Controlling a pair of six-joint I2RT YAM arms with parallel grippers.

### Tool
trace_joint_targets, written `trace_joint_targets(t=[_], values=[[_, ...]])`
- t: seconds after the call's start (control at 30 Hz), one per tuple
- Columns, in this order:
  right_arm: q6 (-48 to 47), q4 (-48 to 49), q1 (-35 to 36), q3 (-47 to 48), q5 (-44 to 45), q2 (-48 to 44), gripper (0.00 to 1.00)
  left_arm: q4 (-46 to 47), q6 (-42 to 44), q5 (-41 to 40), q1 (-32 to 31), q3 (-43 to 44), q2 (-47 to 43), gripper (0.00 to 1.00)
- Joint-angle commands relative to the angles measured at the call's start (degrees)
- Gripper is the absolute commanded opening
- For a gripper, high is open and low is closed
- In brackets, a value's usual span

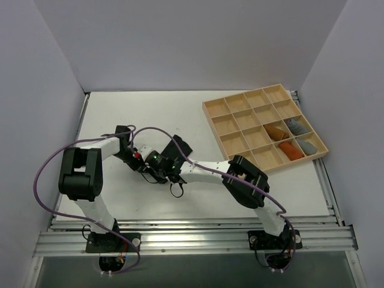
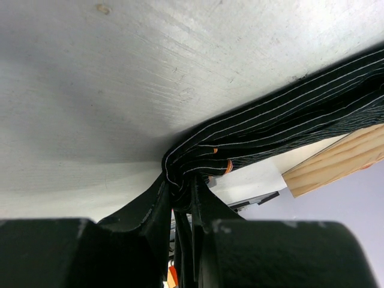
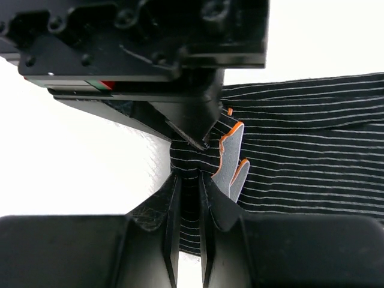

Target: Roll the underwear

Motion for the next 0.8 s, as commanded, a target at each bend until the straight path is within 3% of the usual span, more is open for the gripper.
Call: trace_joint_targets(t=[0.0,0.03,0.17,0.23,0.47,0.77], values=[[0.93,-2.98,-3.15,-2.84,-8.11,2.44,0.00,-9.04,4.02,-8.25,0.75,0.03,2.56,0.13],[1.28,-2.98,-3.50,-2.93,-9.52,2.44,0.00,-9.65,4.20,-8.25,0.84,0.65,2.39,0.15],[3.82,-2.98,-6.30,-2.75,-18.30,2.61,0.00,-12.28,5.16,-9.04,0.84,4.51,1.77,0.43],[5.32,-2.19,-7.54,-3.27,-24.20,2.53,0.00,-14.04,5.60,-10.87,0.93,6.71,0.98,0.49],[12.09,2.63,-10.27,-5.91,-35.02,2.79,0.00,-14.85,6.13,-15.02,1.02,7.78,-2.88,0.58],[21.75,14.94,-11.94,-11.88,-43.45,4.10,0.00,-6.94,4.46,-11.24,0.22,1.10,-9.56,0.63]])
